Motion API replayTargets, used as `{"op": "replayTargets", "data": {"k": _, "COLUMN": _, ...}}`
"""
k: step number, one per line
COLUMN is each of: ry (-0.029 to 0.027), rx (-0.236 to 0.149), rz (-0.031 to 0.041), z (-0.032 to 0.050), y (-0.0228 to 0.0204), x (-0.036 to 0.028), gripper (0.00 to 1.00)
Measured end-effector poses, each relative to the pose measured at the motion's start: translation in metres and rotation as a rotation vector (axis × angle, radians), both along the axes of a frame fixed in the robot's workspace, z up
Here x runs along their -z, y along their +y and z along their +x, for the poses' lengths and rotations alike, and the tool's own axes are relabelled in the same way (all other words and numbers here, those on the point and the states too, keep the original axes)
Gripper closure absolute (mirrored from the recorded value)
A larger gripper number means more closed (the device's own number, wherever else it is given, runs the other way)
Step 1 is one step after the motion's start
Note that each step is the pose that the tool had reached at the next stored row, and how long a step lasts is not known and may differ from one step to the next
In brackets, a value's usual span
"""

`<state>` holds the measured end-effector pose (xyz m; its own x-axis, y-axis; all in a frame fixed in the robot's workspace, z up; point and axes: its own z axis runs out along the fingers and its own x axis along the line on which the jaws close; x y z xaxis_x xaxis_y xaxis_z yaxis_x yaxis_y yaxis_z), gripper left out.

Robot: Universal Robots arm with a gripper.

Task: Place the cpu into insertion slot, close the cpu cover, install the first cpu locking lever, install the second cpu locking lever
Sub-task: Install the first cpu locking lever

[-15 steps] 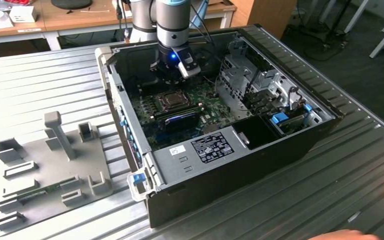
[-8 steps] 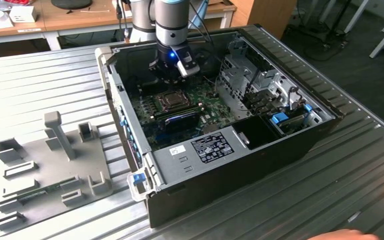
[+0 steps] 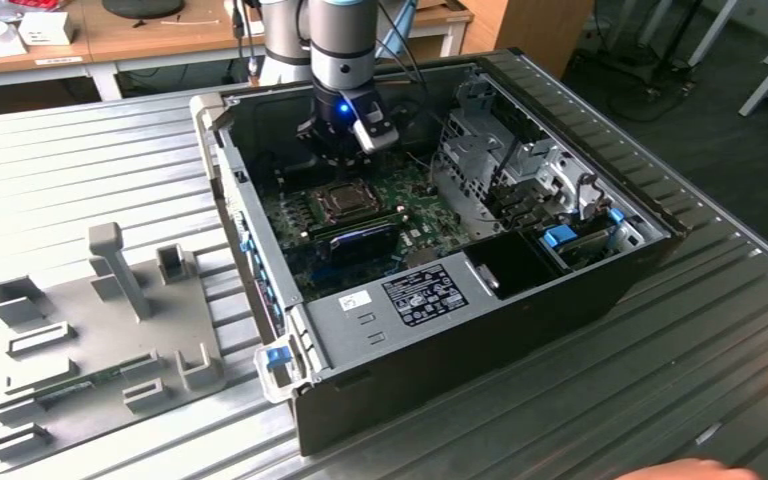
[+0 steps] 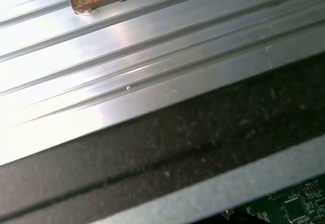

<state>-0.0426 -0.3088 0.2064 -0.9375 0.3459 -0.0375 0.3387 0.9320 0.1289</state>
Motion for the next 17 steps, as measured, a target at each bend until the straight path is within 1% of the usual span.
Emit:
{"op": "replayTargets", "data": {"k": 12, "ry": -0.0001, "rx": 0.000, "rz": 0.0005, "z": 0.0000, "y": 0.0024, "x": -0.0001, "gripper": 0.89}}
{"op": "replayTargets", "data": {"k": 16, "ry": -0.0002, "rx": 0.000, "rz": 0.0025, "z": 0.0000, "y": 0.0026, "x": 0.0000, "gripper": 0.89}}
{"op": "replayTargets", "data": {"k": 17, "ry": -0.0005, "rx": 0.000, "rz": 0.0047, "z": 0.0000, "y": 0.0025, "x": 0.0000, "gripper": 0.89}}
